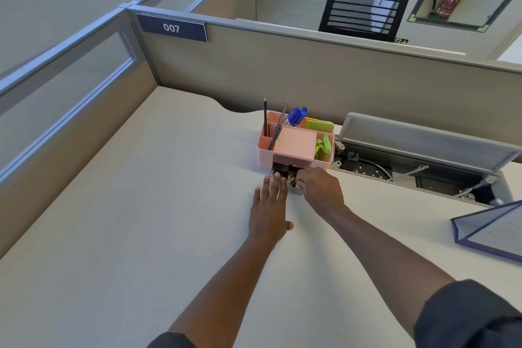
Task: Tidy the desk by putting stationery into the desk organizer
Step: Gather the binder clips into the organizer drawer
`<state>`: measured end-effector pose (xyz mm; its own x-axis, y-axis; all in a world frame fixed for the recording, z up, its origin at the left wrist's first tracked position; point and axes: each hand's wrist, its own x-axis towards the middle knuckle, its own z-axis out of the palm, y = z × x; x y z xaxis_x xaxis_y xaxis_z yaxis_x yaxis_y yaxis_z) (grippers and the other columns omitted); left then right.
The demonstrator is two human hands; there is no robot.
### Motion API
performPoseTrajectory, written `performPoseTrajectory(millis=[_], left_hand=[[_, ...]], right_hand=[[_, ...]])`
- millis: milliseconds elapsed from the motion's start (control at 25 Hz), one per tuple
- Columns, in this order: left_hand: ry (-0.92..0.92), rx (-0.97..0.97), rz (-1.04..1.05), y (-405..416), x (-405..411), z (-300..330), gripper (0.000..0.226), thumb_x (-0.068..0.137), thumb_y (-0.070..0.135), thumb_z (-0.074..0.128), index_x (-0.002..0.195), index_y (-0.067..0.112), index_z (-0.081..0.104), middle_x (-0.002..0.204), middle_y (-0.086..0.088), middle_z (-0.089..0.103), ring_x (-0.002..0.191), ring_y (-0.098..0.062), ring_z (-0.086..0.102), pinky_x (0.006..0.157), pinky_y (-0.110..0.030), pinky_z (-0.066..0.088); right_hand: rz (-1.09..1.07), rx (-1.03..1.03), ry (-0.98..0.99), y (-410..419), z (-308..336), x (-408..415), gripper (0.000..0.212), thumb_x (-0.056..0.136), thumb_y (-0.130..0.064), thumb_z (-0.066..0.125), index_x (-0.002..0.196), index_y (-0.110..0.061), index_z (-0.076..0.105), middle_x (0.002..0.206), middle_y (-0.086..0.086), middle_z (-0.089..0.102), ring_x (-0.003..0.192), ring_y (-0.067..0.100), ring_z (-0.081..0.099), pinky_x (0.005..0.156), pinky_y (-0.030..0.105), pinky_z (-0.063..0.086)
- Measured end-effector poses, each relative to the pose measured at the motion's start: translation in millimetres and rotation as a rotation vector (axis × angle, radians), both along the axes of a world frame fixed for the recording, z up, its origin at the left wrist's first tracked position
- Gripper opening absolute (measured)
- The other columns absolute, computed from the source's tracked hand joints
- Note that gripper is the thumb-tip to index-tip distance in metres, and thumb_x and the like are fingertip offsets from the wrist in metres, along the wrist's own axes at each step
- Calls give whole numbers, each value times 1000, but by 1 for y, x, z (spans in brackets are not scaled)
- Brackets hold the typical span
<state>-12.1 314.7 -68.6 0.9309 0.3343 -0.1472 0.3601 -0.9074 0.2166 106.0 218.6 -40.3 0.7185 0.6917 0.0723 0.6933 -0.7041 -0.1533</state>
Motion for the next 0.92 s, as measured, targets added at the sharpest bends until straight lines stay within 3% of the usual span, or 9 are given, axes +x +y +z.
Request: performPoseTrajectory(millis=[160,400,480,560,640,760,920], left_hand=[[22,20,0,-1,-1,2,110,82,51,70,153,17,-7,161,-7,-16,147,-30,-16,119,-48,0],[-29,60,-37,-5,-4,5,113,80,47,73,154,16,-8,160,-7,-17,147,-29,-14,118,-47,0],[-115,57,-52,-11,-11,6,102,79,40,76,153,16,11,162,-8,4,149,-32,6,118,-44,14],[-216,43,-93,-17,-21,3,76,80,33,77,140,16,35,151,-7,36,137,-29,38,110,-37,36],[-235,11,-121,-20,-28,-3,56,84,31,72,129,14,44,138,-5,47,124,-24,47,101,-33,42],[-190,-20,-116,-20,-28,-10,52,92,33,61,135,13,41,147,-6,40,131,-25,40,105,-36,37],[-113,-32,-110,-19,-15,-11,62,97,39,51,149,16,25,159,-7,21,143,-27,24,115,-41,25]], right_hand=[[38,146,-93,-8,7,-3,17,92,-20,66,109,-18,67,110,0,70,98,19,63,85,33,56],[-5,285,-191,-23,33,1,36,87,-9,70,123,-6,62,123,14,65,117,33,60,98,49,53],[-18,244,-133,-28,35,5,44,92,-8,64,134,-5,55,136,15,58,129,34,52,106,48,46],[-11,131,-68,-34,32,10,50,97,-11,55,146,-9,43,150,11,46,142,31,38,115,46,35],[-1,24,-11,-38,25,14,54,101,-14,47,153,-14,31,159,5,32,149,25,24,121,44,25],[2,-38,35,-44,18,16,58,102,-13,44,156,-19,22,164,-1,20,153,20,10,123,42,16],[-4,-18,53,-45,19,18,61,102,-9,45,156,-21,21,164,-5,17,152,17,7,119,39,20]])
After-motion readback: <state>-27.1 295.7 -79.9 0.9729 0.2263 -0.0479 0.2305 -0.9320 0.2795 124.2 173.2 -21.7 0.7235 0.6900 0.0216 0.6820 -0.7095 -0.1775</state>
